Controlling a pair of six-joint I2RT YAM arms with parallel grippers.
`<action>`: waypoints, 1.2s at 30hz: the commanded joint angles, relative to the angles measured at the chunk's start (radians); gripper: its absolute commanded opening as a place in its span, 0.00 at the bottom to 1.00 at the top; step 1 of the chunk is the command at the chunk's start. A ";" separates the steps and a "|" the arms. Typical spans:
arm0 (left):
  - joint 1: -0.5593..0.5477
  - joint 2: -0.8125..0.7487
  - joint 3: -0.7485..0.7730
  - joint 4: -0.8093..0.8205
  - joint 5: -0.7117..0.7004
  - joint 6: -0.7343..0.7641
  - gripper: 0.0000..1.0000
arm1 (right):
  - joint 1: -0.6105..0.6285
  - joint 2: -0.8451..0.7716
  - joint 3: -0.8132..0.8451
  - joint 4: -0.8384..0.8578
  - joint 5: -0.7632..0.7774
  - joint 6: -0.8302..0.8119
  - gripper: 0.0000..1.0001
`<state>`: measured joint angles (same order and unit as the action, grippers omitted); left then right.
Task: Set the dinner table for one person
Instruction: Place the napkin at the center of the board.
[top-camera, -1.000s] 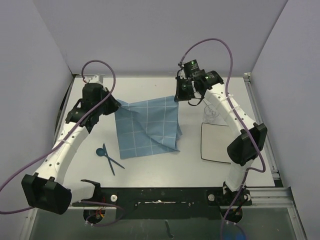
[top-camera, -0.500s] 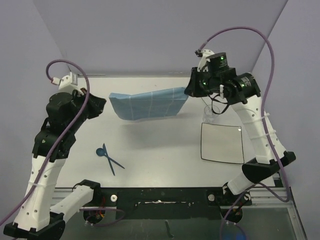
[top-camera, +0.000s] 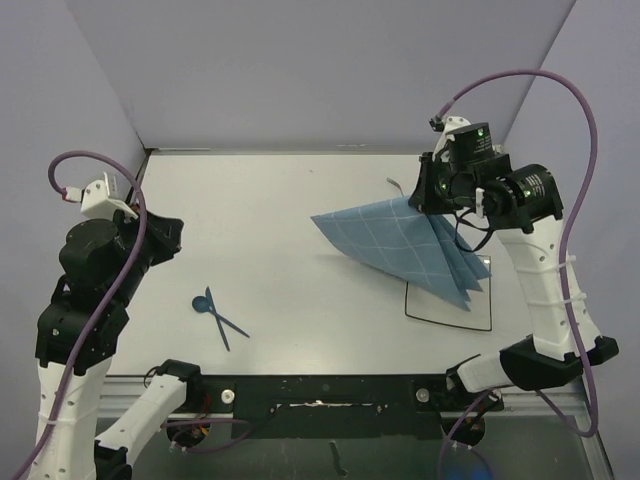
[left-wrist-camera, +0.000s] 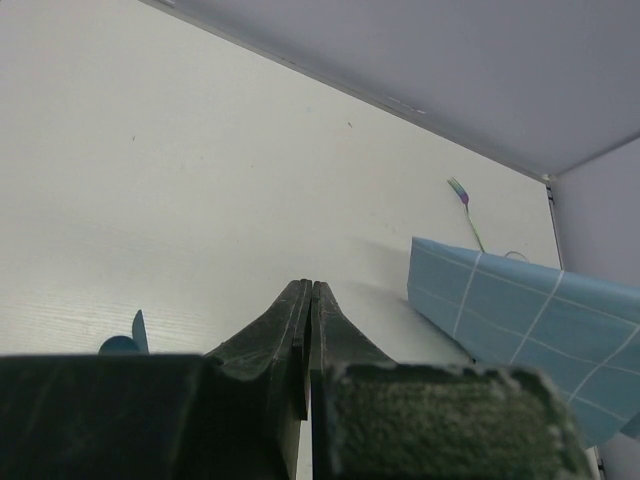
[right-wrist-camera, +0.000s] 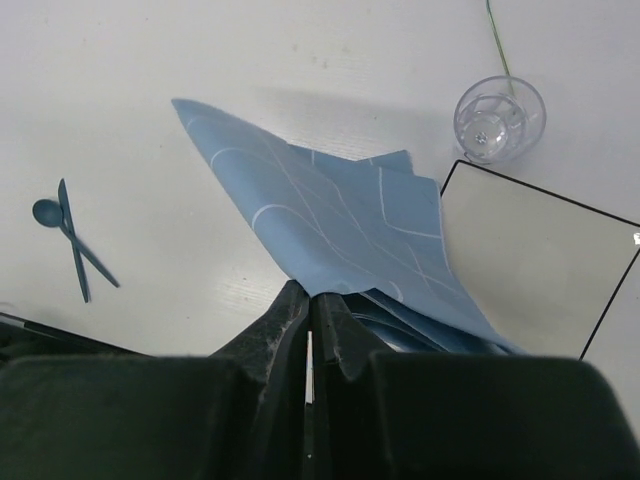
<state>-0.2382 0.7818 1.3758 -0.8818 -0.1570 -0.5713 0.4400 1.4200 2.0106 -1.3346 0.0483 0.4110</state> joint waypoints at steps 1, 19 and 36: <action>0.004 -0.029 -0.006 0.006 -0.001 -0.012 0.00 | 0.026 -0.033 0.017 0.049 -0.012 0.024 0.00; 0.003 0.006 -0.225 0.159 0.049 -0.026 0.00 | 0.360 0.236 0.389 -0.007 0.086 0.079 0.00; 0.002 0.026 -0.452 0.337 0.145 -0.066 0.97 | 0.554 0.276 0.463 -0.001 0.163 0.100 0.00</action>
<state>-0.2382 0.8173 0.9234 -0.6479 -0.0437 -0.6270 0.9855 1.7447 2.4516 -1.4078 0.1612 0.4984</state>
